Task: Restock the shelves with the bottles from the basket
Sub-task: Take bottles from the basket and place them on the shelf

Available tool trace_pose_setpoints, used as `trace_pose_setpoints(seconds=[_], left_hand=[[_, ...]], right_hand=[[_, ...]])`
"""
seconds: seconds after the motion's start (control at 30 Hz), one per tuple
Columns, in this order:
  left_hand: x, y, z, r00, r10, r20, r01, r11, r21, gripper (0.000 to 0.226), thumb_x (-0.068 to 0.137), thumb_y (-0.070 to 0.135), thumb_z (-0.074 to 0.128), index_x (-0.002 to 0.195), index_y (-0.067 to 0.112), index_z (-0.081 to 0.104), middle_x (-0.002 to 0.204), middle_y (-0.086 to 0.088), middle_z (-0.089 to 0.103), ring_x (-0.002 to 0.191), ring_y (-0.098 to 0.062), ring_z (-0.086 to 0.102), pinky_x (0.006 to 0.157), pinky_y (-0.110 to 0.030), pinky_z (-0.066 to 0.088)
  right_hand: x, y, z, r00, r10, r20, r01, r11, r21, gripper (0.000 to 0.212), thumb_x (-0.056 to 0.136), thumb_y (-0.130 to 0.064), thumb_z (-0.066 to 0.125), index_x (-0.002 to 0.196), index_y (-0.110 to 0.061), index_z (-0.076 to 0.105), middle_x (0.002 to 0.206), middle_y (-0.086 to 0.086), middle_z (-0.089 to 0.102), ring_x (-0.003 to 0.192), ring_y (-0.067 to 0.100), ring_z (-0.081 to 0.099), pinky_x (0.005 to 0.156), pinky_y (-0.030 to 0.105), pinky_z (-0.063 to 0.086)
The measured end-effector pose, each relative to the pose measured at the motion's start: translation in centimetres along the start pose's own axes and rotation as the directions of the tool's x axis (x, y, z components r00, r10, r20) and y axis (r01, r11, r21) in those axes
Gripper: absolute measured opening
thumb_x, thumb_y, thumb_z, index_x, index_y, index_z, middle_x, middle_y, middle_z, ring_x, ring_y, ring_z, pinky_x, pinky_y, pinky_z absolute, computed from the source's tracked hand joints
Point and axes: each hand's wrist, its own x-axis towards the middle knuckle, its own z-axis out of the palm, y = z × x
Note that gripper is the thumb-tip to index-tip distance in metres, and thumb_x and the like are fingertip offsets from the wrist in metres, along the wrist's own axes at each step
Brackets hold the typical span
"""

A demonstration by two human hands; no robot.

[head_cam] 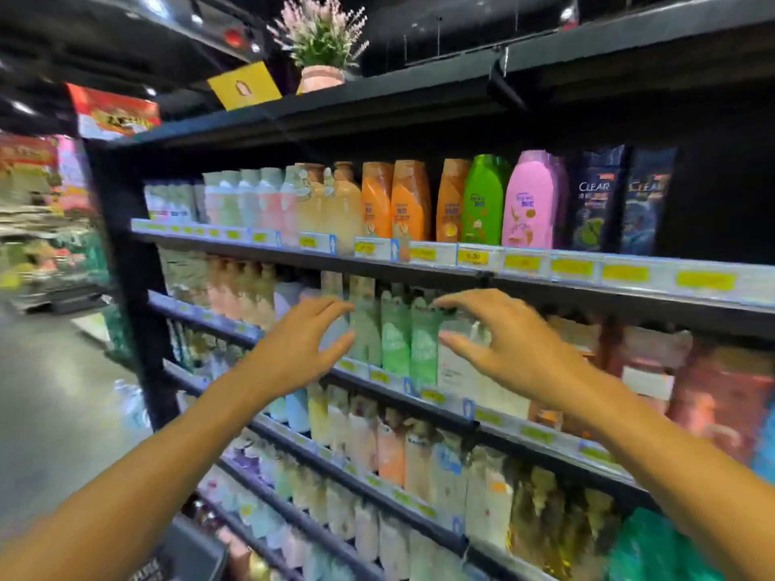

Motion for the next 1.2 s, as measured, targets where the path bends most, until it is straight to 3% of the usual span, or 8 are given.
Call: trace_pose_setpoints(seconds=[0.33, 0.5, 0.6, 0.77, 0.87, 0.97, 1.07, 1.2], left_hand=[[-26.9, -19.3, 1.3, 0.925, -0.243, 0.293, 0.183, 0.959, 0.218, 0.084, 0.093, 0.077, 0.019, 0.137, 0.019, 0.061, 0.145, -0.005, 0.057, 0.133, -0.027, 0.055, 0.111, -0.044, 0.044], [-37.7, -23.4, 1.8, 0.830, -0.382, 0.406, 0.309, 0.922, 0.234, 0.077, 0.098, 0.070, 0.029, 0.119, 0.010, 0.073, 0.125, -0.010, 0.070, 0.112, -0.030, 0.068, 0.095, -0.047, 0.057], [-43.6, -24.9, 2.6, 0.767, -0.434, 0.474, 0.358, 0.901, 0.246, 0.072, 0.096, 0.067, 0.031, 0.111, 0.014, 0.077, 0.115, -0.006, 0.074, 0.103, -0.025, 0.072, 0.088, -0.040, 0.060], [-51.7, -28.3, 4.9, 0.641, -0.545, 0.541, 0.522, 0.826, 0.213, 0.057, 0.090, 0.062, 0.043, 0.104, 0.017, 0.076, 0.104, -0.003, 0.076, 0.090, -0.024, 0.075, 0.076, -0.035, 0.062], [-54.8, -30.7, 6.6, 0.581, -0.592, 0.559, 0.561, 0.788, 0.252, 0.053, 0.085, 0.059, 0.045, 0.100, 0.019, 0.077, 0.099, -0.003, 0.077, 0.085, -0.021, 0.076, 0.070, -0.035, 0.062], [-55.9, -33.9, 8.4, 0.552, -0.632, 0.544, 0.555, 0.765, 0.325, 0.066, 0.095, 0.067, 0.031, 0.104, 0.022, 0.078, 0.105, -0.001, 0.076, 0.091, -0.019, 0.075, 0.077, -0.033, 0.061], [-55.2, -37.6, 10.4, 0.509, -0.665, 0.546, 0.603, 0.728, 0.325, 0.081, 0.086, 0.074, 0.027, 0.130, 0.019, 0.067, 0.136, -0.006, 0.064, 0.125, -0.026, 0.062, 0.108, -0.037, 0.047], [-51.8, -42.6, 12.0, 0.348, -0.674, 0.651, 0.674, 0.663, 0.326, 0.093, 0.080, 0.077, 0.015, 0.150, 0.021, 0.045, 0.156, -0.002, 0.043, 0.145, -0.023, 0.039, 0.120, -0.032, 0.027]], right_hand=[[-1.5, -15.4, 23.1, 0.901, -0.055, 0.430, -0.027, 0.983, 0.182, 0.059, 0.091, -0.048, 0.067, 0.142, -0.022, 0.052, 0.145, -0.001, 0.052, 0.134, 0.020, 0.047, 0.109, 0.025, 0.033], [-3.0, -21.9, 31.9, 0.787, -0.092, 0.610, -0.045, 0.977, 0.207, 0.075, 0.089, -0.067, 0.056, 0.146, -0.019, 0.048, 0.150, 0.004, 0.048, 0.139, 0.024, 0.042, 0.116, 0.034, 0.031], [-4.4, -24.4, 37.4, 0.716, -0.173, 0.677, -0.028, 0.961, 0.275, 0.111, 0.070, -0.096, 0.023, 0.145, -0.019, 0.049, 0.150, 0.007, 0.048, 0.139, 0.026, 0.042, 0.116, 0.038, 0.031], [-4.5, -28.0, 43.7, 0.622, -0.185, 0.761, -0.045, 0.962, 0.270, 0.080, 0.085, -0.074, 0.048, 0.134, -0.011, 0.058, 0.135, 0.010, 0.061, 0.126, 0.028, 0.053, 0.109, 0.036, 0.037], [-4.0, -28.7, 49.1, 0.593, -0.242, 0.768, -0.058, 0.939, 0.340, 0.108, 0.072, -0.094, 0.029, 0.142, -0.015, 0.053, 0.140, 0.008, 0.058, 0.130, 0.026, 0.051, 0.111, 0.036, 0.038], [-2.2, -30.0, 53.6, 0.559, -0.257, 0.788, -0.070, 0.933, 0.354, 0.096, 0.079, -0.084, 0.039, 0.147, -0.017, 0.047, 0.148, 0.006, 0.050, 0.137, 0.023, 0.044, 0.114, 0.033, 0.032], [0.4, -30.3, 59.0, 0.542, -0.260, 0.799, -0.077, 0.932, 0.355, 0.069, 0.094, -0.056, 0.058, 0.149, -0.017, 0.044, 0.152, 0.004, 0.046, 0.141, 0.023, 0.039, 0.117, 0.037, 0.031], [3.8, -29.6, 66.4, 0.460, -0.229, 0.858, -0.180, 0.922, 0.342, 0.069, 0.092, -0.055, 0.061, 0.149, -0.021, 0.044, 0.152, 0.002, 0.047, 0.140, 0.021, 0.041, 0.117, 0.041, 0.034]])
